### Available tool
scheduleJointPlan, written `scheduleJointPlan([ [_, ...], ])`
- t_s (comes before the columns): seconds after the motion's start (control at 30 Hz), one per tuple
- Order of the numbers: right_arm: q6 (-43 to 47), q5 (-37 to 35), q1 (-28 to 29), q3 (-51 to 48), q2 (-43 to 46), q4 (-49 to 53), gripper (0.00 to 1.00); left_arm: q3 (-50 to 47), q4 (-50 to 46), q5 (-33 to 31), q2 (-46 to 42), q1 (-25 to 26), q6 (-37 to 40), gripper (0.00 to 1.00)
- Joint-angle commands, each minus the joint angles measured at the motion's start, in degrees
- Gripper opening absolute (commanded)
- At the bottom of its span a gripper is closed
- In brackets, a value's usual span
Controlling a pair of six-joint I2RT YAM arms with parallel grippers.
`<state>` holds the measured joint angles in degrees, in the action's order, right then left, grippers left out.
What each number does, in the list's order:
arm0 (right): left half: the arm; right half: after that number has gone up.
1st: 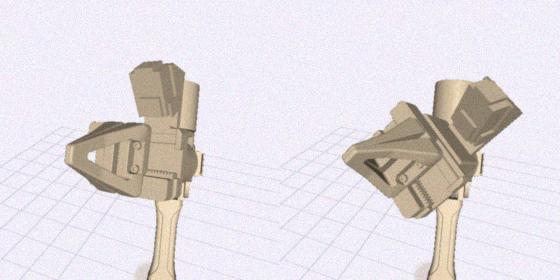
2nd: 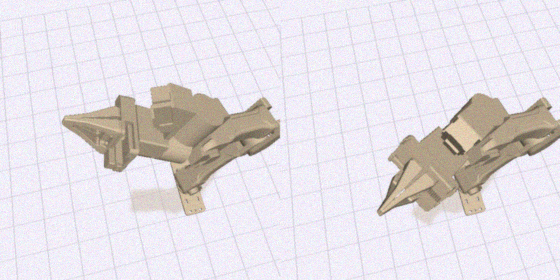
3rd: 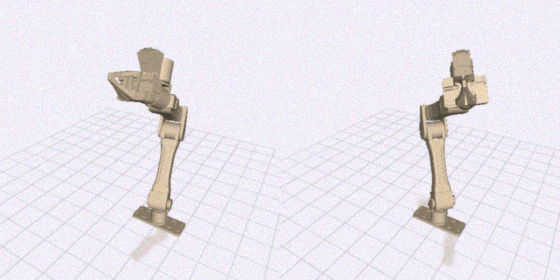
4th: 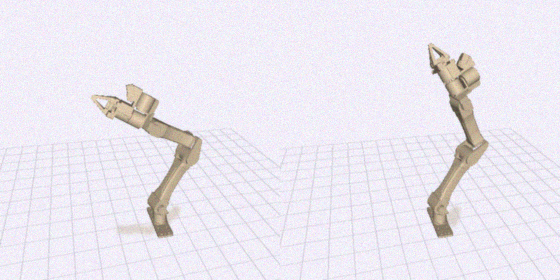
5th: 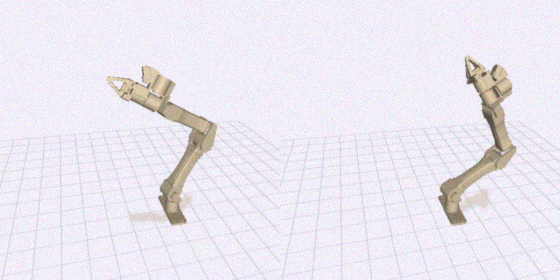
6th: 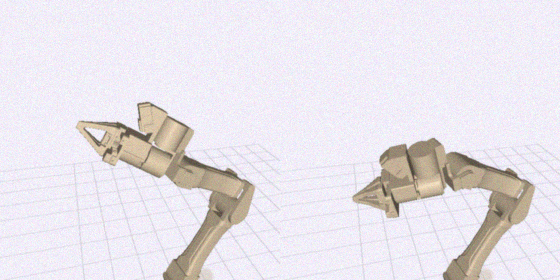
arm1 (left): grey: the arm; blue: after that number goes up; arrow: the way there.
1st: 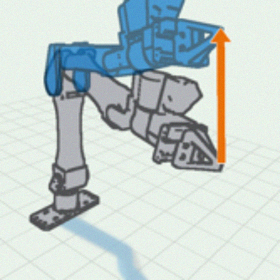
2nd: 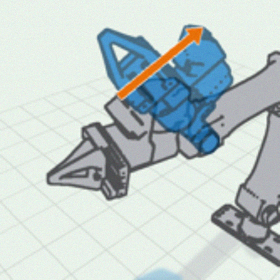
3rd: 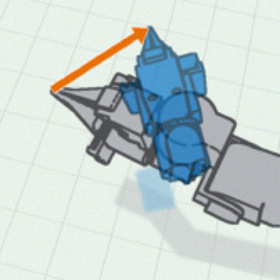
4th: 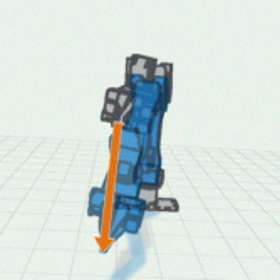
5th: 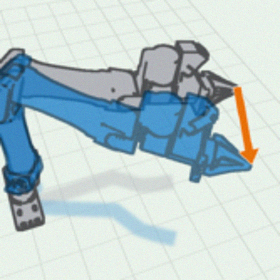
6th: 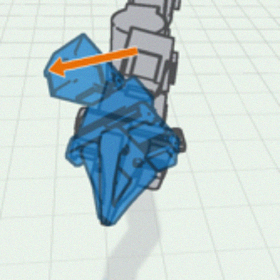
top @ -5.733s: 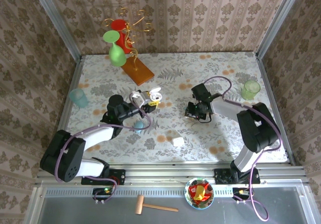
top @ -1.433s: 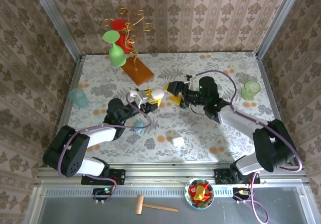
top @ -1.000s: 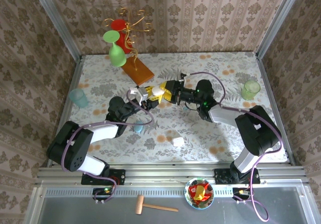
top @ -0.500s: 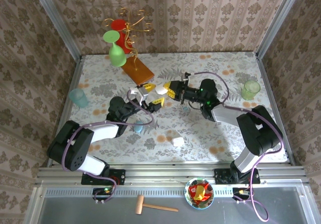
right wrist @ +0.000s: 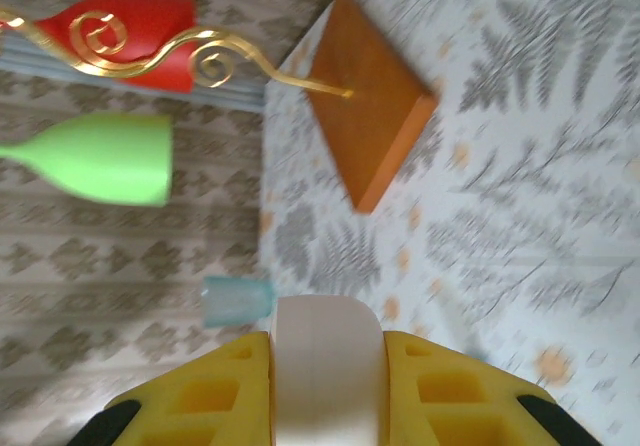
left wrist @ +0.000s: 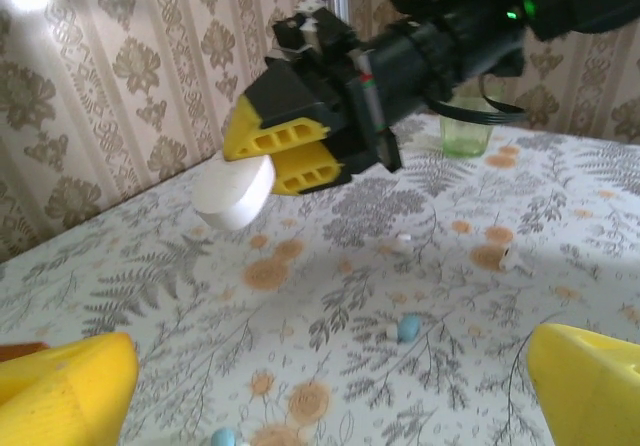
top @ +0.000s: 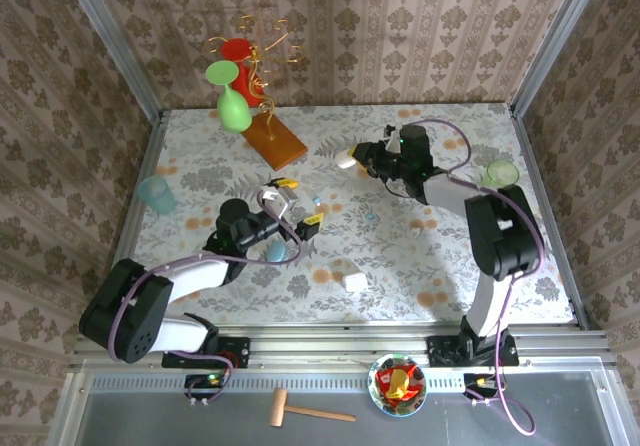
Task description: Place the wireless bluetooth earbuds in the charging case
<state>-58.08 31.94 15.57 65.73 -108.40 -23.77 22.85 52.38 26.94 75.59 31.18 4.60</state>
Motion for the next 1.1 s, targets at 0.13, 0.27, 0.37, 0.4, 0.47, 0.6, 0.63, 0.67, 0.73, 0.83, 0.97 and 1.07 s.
scheduleJointPlan([
  [0.13, 5.6, -6.0, 0.1, 13.1, -13.3, 8.2, 0.2, -2.1, -5.8, -3.3, -3.1, 0.6, 2.5, 1.0],
  [0.27, 5.9, -7.8, 0.1, 18.4, -18.6, 11.3, 0.21, -2.2, -6.8, -4.0, -3.6, 0.6, 2.8, 1.0],
  [0.37, 6.6, -10.6, 0.0, 19.9, -20.5, 13.0, 0.23, -2.1, -8.3, -5.1, -4.6, 0.5, 2.6, 1.0],
  [0.4, 6.7, -10.9, 0.0, 20.3, -21.0, 13.8, 0.25, -2.1, -9.1, -5.8, -4.9, 0.6, 2.5, 1.0],
  [0.47, 6.7, -11.8, -0.2, 20.2, -21.1, 14.2, 0.31, -1.4, -12.4, -7.4, -6.1, 0.6, 1.7, 1.0],
  [0.6, 9.2, -14.0, -0.4, 19.1, -18.0, 16.0, 0.55, -0.4, -18.1, -11.4, -7.6, 0.7, 0.2, 1.0],
  [0.63, 10.2, -15.7, -0.5, 18.5, -16.7, 17.2, 0.62, -0.2, -19.0, -12.6, -7.8, 0.7, -0.2, 1.0],
  [0.67, 11.7, -18.0, -0.5, 17.7, -14.8, 18.8, 0.7, 0.3, -21.7, -14.6, -8.3, 0.8, -1.1, 1.0],
  [0.73, 14.9, -21.4, -0.5, 16.1, -11.0, 21.4, 0.79, 2.6, -29.8, -19.6, -9.6, 1.2, -4.1, 1.0],
  [0.83, 19.7, -23.7, -0.4, 12.6, -4.9, 23.9, 0.89, 6.1, -43.2, -25.9, -11.9, 1.8, -8.7, 1.0],
  [0.97, 24.2, -23.1, -0.1, 7.0, 3.2, 25.0, 0.93, 10.3, -60.8, -33.5, -13.4, 3.7, -13.5, 1.0],
  [1.07, 26.0, -22.2, 0.5, 2.8, 8.1, 25.0, 0.93, 11.8, -67.5, -35.4, -13.0, 5.3, -15.2, 1.0],
])
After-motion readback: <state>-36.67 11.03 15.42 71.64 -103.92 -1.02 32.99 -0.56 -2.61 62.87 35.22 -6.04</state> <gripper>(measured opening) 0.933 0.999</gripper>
